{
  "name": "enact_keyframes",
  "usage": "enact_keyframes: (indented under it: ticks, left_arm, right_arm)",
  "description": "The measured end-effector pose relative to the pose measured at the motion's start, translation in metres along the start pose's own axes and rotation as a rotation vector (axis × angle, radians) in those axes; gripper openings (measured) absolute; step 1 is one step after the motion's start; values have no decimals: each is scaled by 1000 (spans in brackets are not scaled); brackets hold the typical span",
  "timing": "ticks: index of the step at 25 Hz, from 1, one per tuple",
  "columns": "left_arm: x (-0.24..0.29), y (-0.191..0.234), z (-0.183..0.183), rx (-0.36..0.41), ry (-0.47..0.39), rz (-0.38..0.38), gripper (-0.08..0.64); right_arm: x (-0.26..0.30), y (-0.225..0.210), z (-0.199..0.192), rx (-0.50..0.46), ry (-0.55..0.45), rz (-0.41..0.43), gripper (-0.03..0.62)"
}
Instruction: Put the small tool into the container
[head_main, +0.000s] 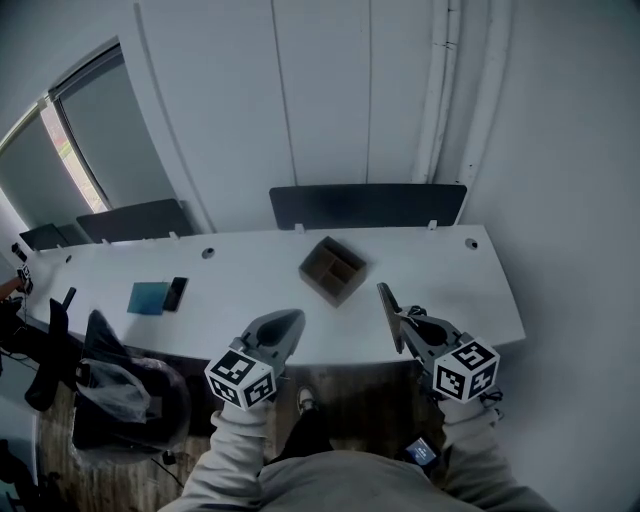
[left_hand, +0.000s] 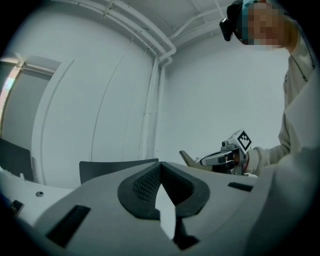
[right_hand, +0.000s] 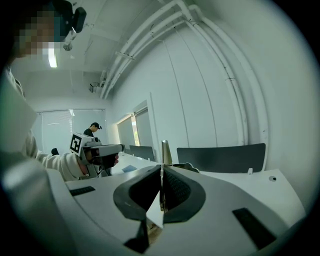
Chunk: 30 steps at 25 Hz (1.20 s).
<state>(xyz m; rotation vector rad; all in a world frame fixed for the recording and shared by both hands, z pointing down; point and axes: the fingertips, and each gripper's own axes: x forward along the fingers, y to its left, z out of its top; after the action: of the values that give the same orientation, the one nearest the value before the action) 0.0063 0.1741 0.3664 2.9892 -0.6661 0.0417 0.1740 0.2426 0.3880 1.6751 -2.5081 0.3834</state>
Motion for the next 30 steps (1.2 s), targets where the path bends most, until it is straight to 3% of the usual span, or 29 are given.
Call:
enact_keyframes:
  ticks: [15,30]
  left_arm:
    - [60,136,3,-70,27,-17,2]
    - [151,265,-16,-103,95,-158,2]
  right_arm:
    - [138,-41,26,45,86,2,23]
    - [253,-102,68,71,121,-141,21]
